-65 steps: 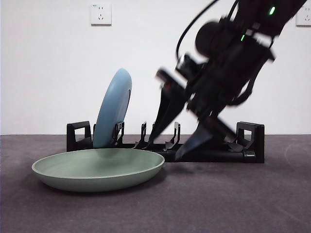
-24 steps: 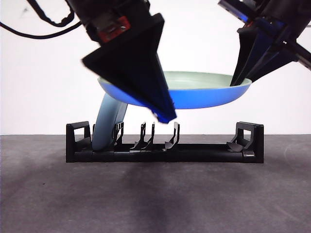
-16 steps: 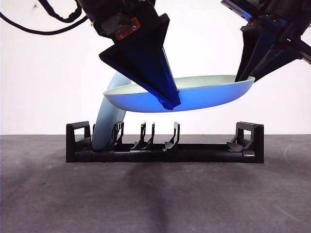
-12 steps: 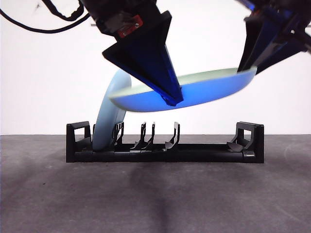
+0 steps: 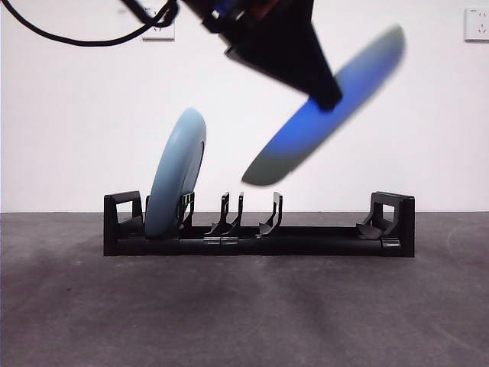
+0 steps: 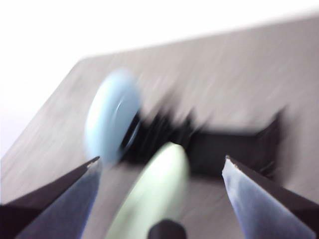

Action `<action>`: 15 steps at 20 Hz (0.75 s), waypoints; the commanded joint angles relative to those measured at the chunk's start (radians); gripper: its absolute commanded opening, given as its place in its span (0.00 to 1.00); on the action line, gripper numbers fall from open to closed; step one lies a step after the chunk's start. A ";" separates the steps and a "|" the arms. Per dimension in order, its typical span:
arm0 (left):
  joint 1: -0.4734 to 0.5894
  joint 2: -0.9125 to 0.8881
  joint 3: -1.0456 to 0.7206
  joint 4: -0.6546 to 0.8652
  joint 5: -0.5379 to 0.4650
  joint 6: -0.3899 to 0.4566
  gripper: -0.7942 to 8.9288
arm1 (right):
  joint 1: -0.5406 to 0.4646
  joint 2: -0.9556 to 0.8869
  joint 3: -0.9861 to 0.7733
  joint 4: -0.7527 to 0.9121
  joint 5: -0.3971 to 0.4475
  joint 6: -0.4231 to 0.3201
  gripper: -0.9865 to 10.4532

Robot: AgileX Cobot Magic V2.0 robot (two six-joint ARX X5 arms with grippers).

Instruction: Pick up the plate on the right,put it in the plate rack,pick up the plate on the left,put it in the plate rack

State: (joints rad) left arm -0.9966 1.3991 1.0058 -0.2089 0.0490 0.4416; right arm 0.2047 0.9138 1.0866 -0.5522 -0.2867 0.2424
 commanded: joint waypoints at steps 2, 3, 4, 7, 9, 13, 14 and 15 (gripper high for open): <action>0.102 0.004 -0.004 0.204 0.109 -0.231 0.07 | -0.004 -0.053 0.003 0.001 0.137 -0.018 0.44; 0.142 0.004 -0.004 0.270 0.177 -0.289 0.07 | -0.005 -0.065 0.003 0.001 0.156 -0.028 0.44; 0.171 0.005 -0.004 0.318 0.225 -0.337 0.07 | -0.005 -0.069 0.003 0.001 0.163 -0.032 0.44; 0.246 0.014 -0.004 0.456 0.312 -0.475 0.07 | -0.006 -0.071 0.003 -0.002 0.163 -0.033 0.44; 0.286 0.021 -0.004 0.529 0.332 -0.549 0.07 | -0.006 -0.068 0.003 -0.003 0.163 -0.033 0.44; 0.362 0.057 -0.003 0.673 0.354 -0.678 0.07 | -0.006 -0.061 0.003 -0.002 0.163 -0.033 0.44; 0.376 0.070 -0.003 0.704 0.356 -0.710 0.07 | -0.006 -0.058 0.003 -0.002 0.163 -0.033 0.44; 0.393 0.086 -0.003 0.732 0.363 -0.741 0.07 | -0.006 -0.055 0.003 -0.002 0.163 -0.033 0.44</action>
State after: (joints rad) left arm -0.6109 1.4693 1.0061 0.4992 0.4038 -0.2111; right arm 0.2005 0.8558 1.0866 -0.5594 -0.1272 0.2165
